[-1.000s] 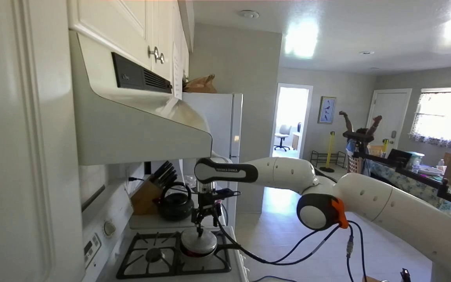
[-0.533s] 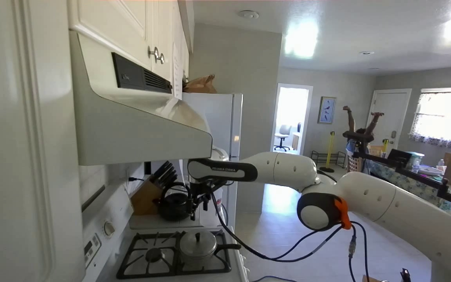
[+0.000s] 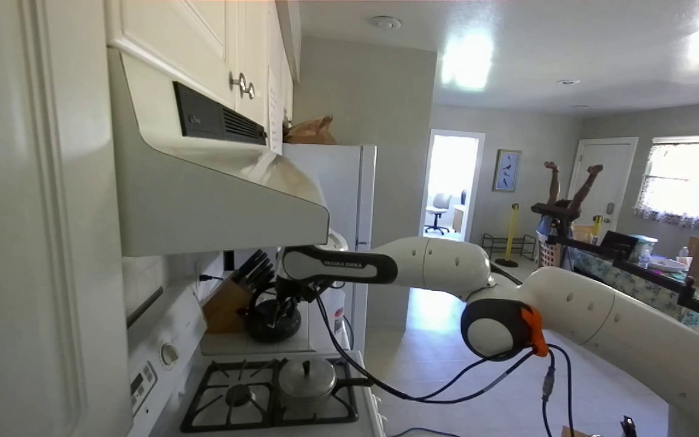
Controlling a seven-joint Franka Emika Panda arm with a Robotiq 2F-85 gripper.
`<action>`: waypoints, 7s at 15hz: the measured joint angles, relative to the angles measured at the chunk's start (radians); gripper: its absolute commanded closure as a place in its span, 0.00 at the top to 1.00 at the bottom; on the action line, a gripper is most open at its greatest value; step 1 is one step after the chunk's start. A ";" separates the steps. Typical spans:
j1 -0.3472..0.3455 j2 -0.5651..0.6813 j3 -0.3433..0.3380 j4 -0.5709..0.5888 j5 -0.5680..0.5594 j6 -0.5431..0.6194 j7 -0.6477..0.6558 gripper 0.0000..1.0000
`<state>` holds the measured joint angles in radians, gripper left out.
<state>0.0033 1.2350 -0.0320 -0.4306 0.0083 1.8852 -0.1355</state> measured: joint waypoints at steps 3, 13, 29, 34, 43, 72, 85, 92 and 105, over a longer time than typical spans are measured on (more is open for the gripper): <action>0.001 0.000 0.027 0.000 0.000 0.011 -0.002 1.00; 0.030 0.016 0.058 -0.012 0.000 0.047 -0.086 1.00; 0.133 0.046 0.342 -0.030 0.142 -0.028 -0.648 1.00; 0.138 0.051 0.352 -0.025 0.159 -0.125 -0.685 1.00; 0.174 0.051 0.301 -0.024 0.160 -0.072 -0.385 1.00; 0.304 0.228 0.017 -0.024 0.051 0.137 0.604 0.51; 0.337 0.229 0.011 -0.024 0.042 0.187 0.622 0.03; 0.342 0.224 0.001 -0.024 0.041 0.040 0.680 0.03; 0.435 0.138 -0.018 -0.021 -0.015 -0.080 0.757 0.12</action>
<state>0.4387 1.3726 -0.0504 -0.4513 -0.0071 1.8053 0.6216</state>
